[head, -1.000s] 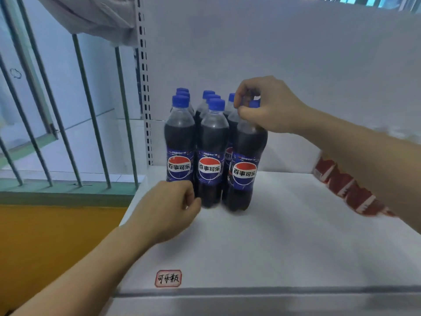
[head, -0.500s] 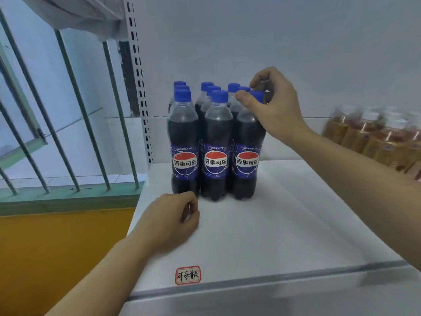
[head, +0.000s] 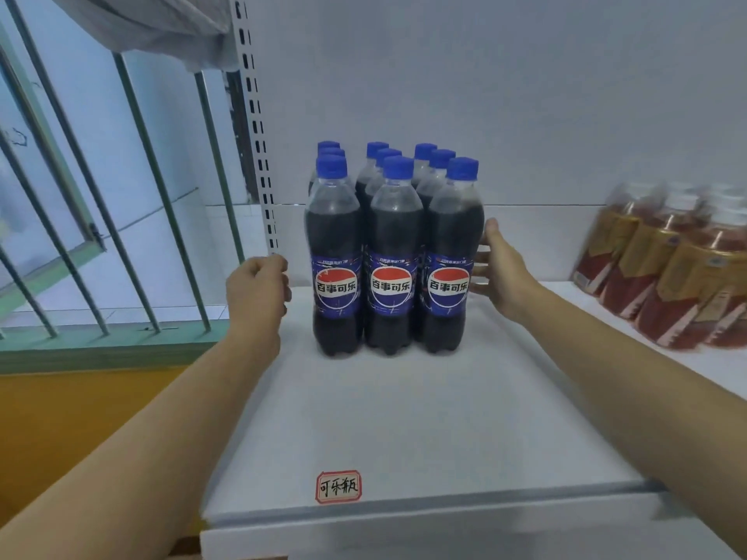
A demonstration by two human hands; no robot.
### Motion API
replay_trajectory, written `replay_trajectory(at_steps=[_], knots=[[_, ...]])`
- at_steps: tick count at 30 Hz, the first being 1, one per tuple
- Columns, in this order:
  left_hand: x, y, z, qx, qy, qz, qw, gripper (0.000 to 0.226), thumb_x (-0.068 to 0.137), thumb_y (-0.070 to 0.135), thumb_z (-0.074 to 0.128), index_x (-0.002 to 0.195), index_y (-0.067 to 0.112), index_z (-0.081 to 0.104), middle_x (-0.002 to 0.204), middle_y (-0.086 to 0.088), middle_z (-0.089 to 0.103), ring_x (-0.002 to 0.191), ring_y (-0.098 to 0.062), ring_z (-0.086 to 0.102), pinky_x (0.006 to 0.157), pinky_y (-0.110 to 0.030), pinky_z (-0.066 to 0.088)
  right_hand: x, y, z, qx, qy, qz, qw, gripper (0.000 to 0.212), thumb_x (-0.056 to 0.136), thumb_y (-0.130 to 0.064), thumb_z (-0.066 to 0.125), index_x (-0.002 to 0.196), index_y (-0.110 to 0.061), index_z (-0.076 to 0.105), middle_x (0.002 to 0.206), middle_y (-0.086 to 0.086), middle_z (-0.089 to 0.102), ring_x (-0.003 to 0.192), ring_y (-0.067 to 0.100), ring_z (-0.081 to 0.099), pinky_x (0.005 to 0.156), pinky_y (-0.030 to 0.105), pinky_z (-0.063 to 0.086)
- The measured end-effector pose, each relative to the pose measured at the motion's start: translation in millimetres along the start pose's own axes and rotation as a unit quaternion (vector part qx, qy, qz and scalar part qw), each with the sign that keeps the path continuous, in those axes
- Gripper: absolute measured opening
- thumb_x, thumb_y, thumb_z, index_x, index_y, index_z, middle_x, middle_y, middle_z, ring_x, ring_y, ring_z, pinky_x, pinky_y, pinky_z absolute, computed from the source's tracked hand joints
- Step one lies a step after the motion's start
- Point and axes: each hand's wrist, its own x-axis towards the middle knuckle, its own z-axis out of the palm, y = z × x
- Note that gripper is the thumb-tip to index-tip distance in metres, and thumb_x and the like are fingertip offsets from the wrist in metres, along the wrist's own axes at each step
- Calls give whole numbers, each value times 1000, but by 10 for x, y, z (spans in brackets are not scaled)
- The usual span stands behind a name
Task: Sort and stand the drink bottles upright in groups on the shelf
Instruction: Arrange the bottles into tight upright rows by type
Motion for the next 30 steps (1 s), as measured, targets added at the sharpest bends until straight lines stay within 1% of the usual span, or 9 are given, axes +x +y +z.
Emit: replay_trajectory(at_steps=[3, 6, 9, 11, 15, 17, 21, 25, 30], knots=[[195, -67, 255, -118, -29, -116, 986, 24, 99, 36, 46, 96, 18, 61, 90, -2, 62, 80, -17, 57, 73, -33, 46, 26, 103, 50, 57, -34, 3, 998, 40, 102, -64, 33, 105, -34, 60, 109, -3, 69, 104, 20, 67, 86, 39, 55], [191, -215, 392, -216, -22, -127, 968, 28, 101, 37, 47, 105, 14, 61, 115, -9, 66, 102, -23, 64, 95, -39, 54, 64, 272, 55, 95, -91, 2, 991, 53, 103, -63, 33, 132, -27, 58, 132, 2, 66, 124, 26, 62, 109, 50, 45], [247, -287, 332, -231, -58, -114, 965, 43, 102, 43, 46, 123, 9, 64, 133, -13, 65, 122, -30, 63, 110, -46, 47, 83, 270, 43, 151, -128, 4, 980, 60, 102, -64, 30, 145, -27, 51, 144, -1, 59, 135, 24, 54, 118, 51, 35], [253, -331, 308, -190, -107, -102, 971, 49, 100, 48, 46, 128, 14, 69, 126, -11, 72, 116, -28, 69, 102, -46, 54, 50, 288, 73, 187, -147, 13, 971, 60, 102, -63, 30, 143, -26, 55, 142, -1, 61, 133, 24, 56, 115, 48, 39], [215, -416, 341, -124, -159, -70, 977, 42, 93, 53, 51, 75, 30, 82, 85, 0, 79, 75, -15, 76, 63, -29, 60, -60, 366, 192, 210, -196, 32, 957, 54, 102, -58, 38, 102, -28, 82, 114, 2, 77, 101, 18, 74, 80, 31, 60], [224, -444, 333, -105, -162, -61, 979, 42, 92, 57, 51, 75, 33, 82, 87, 2, 80, 77, -13, 76, 62, -28, 60, -79, 359, 220, 209, -196, 27, 958, 52, 97, -59, 42, 89, -29, 84, 102, 1, 79, 89, 15, 76, 72, 28, 60], [252, -472, 316, -105, -159, -60, 980, 43, 90, 59, 50, 74, 35, 81, 90, 1, 80, 79, -14, 77, 64, -28, 59, -34, 382, 252, 210, -177, 33, 961, 52, 94, -62, 47, 89, -24, 82, 101, 5, 78, 91, 21, 73, 79, 34, 59], [269, -498, 334, -108, -148, -61, 981, 48, 97, 56, 46, 74, 31, 80, 88, 2, 79, 76, -14, 76, 66, -29, 58, -3, 397, 284, 212, -167, 43, 962, 63, 99, -63, 38, 71, -27, 82, 85, 1, 79, 74, 15, 74, 63, 26, 59], [274, -496, 335, -115, -150, -57, 980, 49, 100, 54, 45, 75, 30, 79, 87, 2, 79, 74, -12, 76, 61, -27, 59, 5, 393, 293, 219, -161, 46, 961, 61, 100, -62, 38, 78, -24, 80, 87, 1, 79, 75, 15, 74, 67, 28, 58]])
